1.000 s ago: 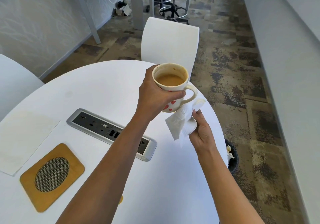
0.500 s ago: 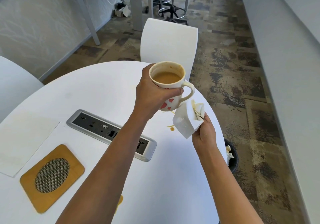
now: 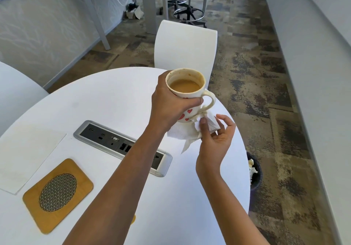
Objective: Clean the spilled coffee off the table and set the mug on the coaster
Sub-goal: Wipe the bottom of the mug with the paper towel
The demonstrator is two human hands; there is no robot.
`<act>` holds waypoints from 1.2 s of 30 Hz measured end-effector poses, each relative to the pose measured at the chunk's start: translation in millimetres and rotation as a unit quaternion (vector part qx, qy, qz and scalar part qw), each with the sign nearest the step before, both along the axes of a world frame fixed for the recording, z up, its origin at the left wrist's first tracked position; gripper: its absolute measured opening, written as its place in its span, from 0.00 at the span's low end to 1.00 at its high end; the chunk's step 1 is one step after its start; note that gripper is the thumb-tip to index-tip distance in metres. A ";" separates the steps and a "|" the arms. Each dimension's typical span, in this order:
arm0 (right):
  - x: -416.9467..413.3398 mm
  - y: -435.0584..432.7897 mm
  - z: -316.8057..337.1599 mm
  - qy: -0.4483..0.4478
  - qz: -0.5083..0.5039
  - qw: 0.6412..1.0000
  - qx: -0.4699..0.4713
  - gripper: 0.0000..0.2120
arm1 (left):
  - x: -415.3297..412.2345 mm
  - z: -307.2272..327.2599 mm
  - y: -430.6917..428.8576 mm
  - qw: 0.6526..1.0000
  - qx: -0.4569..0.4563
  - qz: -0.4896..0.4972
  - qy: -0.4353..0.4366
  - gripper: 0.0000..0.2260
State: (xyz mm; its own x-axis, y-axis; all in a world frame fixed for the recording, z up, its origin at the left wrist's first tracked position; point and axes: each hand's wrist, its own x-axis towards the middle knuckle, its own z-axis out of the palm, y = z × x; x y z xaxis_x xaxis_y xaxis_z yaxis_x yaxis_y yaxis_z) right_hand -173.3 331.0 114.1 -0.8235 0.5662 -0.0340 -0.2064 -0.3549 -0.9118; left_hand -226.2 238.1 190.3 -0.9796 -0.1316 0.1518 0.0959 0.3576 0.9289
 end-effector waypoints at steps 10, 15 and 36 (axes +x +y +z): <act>-34.5 19.1 -6.9 0.004 0.108 0.994 -0.033 0.14 | 4.5 4.8 -1.0 1.000 -0.002 -0.031 -0.001 0.37; -49.6 24.9 -8.5 0.012 0.184 0.981 -0.063 0.10 | 6.1 8.6 0.0 0.999 -0.001 -0.052 -0.006 0.37; -17.9 3.6 -10.6 -0.039 0.267 0.905 -0.328 0.10 | -0.9 9.5 -2.5 1.000 0.011 -0.029 0.002 0.37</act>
State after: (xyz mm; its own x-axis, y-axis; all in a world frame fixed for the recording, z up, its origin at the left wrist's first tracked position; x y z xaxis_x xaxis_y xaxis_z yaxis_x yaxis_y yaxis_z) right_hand -191.2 334.7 103.4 -0.9548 -0.0742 -0.2878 0.2092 -0.8557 -0.4734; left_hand -227.1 235.7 199.8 -0.9852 -0.0775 0.1528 0.1192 0.3308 0.9362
